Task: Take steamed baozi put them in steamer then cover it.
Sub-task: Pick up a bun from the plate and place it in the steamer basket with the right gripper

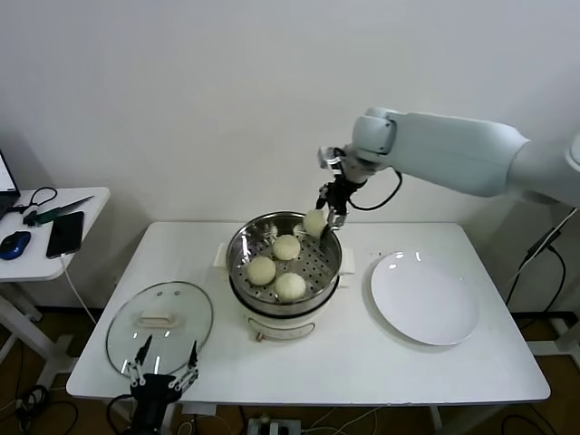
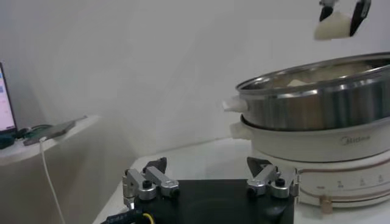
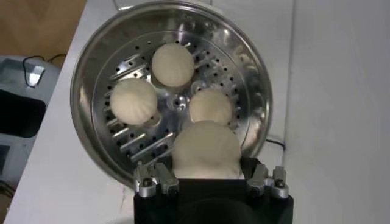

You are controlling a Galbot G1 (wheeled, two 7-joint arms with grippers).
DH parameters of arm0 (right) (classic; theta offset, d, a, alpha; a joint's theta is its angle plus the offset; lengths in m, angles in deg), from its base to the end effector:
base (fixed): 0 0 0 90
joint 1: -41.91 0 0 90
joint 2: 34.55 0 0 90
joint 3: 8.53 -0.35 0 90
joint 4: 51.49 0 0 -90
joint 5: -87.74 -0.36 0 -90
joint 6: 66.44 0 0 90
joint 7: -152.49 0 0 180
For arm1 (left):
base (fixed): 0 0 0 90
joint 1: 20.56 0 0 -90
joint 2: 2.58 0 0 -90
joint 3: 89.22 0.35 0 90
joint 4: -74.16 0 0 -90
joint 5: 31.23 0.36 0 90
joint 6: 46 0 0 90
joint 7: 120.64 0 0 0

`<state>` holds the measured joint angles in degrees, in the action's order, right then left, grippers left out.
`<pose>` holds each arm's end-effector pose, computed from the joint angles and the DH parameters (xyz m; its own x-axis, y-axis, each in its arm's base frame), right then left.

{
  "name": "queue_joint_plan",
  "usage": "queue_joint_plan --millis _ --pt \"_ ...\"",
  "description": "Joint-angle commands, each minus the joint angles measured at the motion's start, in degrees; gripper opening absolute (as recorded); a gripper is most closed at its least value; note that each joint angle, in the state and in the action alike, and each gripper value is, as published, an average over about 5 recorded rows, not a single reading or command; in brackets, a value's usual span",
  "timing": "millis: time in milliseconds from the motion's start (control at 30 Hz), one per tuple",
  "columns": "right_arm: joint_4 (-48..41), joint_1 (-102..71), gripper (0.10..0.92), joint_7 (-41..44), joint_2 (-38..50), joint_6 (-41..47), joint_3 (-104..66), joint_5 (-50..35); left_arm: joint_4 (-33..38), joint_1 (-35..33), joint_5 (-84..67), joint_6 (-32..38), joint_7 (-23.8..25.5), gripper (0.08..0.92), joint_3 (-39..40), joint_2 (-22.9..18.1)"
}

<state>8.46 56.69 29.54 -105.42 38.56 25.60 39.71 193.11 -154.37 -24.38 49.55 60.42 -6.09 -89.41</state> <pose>0.6107 0.0699 -0.0197 -0.1356 -0.2742 0.9521 -0.9715 -0.1517 -0.1821 0.1057 0.0473 -0.3416 -0.9863 -0.0378 0.1608 0.0008 0.9724 0.2332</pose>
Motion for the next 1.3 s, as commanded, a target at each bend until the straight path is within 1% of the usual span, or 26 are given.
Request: queue_joint_plan --millis 33,333,700,800,967,1133,1300 --pt "0.27 -4.6 0.712 -2.01 -4.77 1.37 2.67 2.94 0.09 -0.19 -0.4 0.06 0.13 0.823 -0.49 0.15" --pt "-0.78 -8.67 0.72 -2.95 -3.8 1.76 1.54 7.09 -0.37 0.33 -0.47 -0.08 0.36 0.823 -0.81 0.32" --pt "-1.8 -10.08 0.731 -3.76 -3.68 2.1 -0.9 7.3 -0.78 1.21 -0.38 -0.41 0.58 0.823 -0.88 0.54" --pt "-1.75 -9.86 0.749 -3.63 -3.52 2.49 -1.43 7.29 -0.76 1.45 -0.3 -0.52 0.59 0.823 -0.83 0.55" --pt "-0.85 -8.67 0.814 -2.03 -2.62 2.43 -1.83 8.04 -0.65 1.65 -0.23 -0.63 0.56 0.823 -0.86 0.61" --pt "-0.71 -6.82 0.822 0.0 -0.99 1.85 -4.11 7.59 -0.52 1.81 -0.17 -0.84 0.45 0.823 -0.91 0.7" --pt "0.61 -4.09 0.823 1.48 2.84 -0.69 -5.94 4.71 -0.63 1.7 0.03 -0.98 0.24 0.823 -0.82 0.7"
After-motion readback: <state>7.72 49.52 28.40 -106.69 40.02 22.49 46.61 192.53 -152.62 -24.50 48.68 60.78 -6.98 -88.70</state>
